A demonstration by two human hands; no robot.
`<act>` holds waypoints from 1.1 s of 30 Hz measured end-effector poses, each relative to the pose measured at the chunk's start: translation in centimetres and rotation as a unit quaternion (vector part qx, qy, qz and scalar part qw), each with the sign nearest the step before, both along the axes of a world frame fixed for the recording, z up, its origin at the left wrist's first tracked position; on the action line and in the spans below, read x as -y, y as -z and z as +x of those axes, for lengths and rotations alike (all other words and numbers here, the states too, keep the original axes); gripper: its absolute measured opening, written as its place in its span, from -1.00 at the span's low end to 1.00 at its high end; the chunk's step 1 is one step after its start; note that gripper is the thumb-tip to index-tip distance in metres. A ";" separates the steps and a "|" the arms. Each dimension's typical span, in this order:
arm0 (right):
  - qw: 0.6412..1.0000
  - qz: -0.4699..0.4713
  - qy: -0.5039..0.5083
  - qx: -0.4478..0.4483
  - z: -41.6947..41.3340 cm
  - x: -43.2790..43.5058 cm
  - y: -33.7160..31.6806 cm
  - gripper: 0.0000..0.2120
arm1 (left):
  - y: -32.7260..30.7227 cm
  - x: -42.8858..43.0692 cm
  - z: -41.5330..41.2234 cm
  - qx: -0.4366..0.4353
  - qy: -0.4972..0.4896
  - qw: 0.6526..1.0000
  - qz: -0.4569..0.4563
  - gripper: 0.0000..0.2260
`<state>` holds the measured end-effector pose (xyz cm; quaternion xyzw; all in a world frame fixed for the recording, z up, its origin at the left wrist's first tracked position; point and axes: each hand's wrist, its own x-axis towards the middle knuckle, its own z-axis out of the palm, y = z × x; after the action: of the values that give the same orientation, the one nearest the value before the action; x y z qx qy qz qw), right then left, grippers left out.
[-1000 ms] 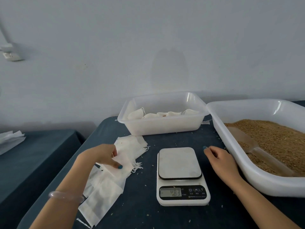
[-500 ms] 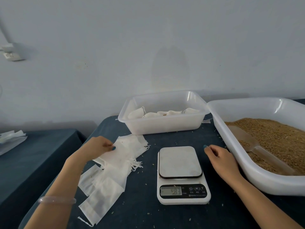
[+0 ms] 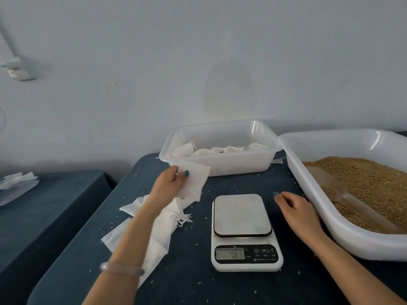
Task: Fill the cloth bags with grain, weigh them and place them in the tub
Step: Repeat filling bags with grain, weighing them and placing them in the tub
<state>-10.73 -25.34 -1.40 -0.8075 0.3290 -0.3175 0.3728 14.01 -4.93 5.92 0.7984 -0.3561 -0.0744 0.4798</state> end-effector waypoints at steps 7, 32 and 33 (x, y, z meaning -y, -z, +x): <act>0.990 0.039 -0.103 0.089 -0.1 -1.3 -1.3 -0.67 | 0.8 5.4 -6.5 -0.066 0.092 0.992 -0.050 -0.80; 0.965 0.110 -0.144 0.190 -0.2 -2.0 -2.1 -0.80 | 2.4 5.0 -10.2 -0.071 0.154 0.982 -0.087 -0.84; 0.962 0.115 -0.145 0.198 -0.2 -2.1 -2.2 -0.78 | 2.5 5.0 -10.3 -0.070 0.151 0.982 -0.085 -0.84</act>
<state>-10.88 -23.23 0.75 -0.7193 0.1617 -0.3736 0.5629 3.70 -9.92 3.47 0.6846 -0.4428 -0.1716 0.5530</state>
